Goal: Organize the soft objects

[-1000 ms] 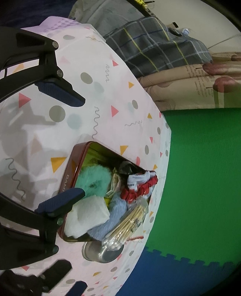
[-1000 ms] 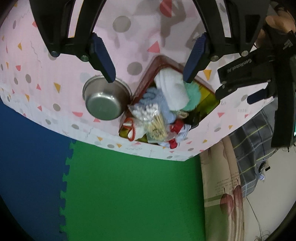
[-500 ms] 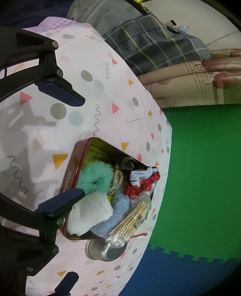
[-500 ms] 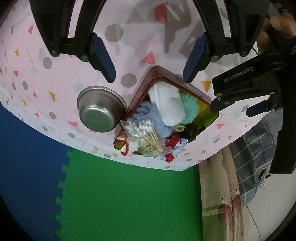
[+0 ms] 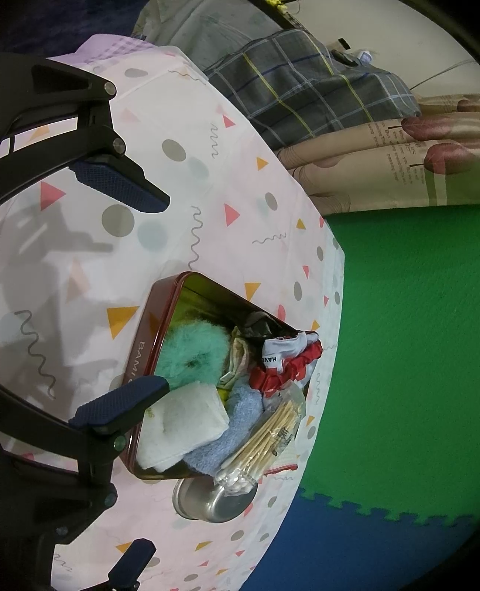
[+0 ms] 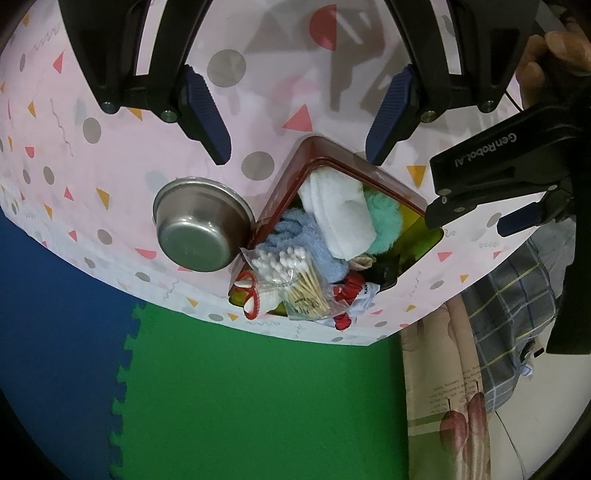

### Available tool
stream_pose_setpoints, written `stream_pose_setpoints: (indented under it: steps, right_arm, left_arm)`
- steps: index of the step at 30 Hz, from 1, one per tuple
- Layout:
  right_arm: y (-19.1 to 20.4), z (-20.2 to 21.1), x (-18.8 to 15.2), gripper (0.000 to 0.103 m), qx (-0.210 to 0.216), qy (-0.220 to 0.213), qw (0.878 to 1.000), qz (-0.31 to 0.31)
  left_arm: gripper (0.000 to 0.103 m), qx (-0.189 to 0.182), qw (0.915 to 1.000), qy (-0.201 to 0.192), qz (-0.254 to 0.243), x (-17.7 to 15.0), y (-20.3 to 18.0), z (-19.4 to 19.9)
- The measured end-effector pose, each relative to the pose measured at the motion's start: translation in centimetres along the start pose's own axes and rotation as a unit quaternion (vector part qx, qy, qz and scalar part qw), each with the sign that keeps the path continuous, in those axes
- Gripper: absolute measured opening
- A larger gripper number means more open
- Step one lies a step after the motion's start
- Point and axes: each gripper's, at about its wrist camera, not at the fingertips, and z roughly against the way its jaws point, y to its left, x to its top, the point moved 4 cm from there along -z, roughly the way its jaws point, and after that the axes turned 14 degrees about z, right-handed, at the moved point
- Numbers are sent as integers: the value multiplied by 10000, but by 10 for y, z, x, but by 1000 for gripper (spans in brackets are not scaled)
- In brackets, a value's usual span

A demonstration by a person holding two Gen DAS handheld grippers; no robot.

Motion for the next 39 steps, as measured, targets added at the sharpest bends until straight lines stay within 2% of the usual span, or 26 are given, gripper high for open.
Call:
stream_pose_setpoints:
  steps: [39]
  right_arm:
    - [16,-5,0,78,6,67,9998,179]
  left_arm:
    - [88,-120,9998,123,-57,-4,-2,-3]
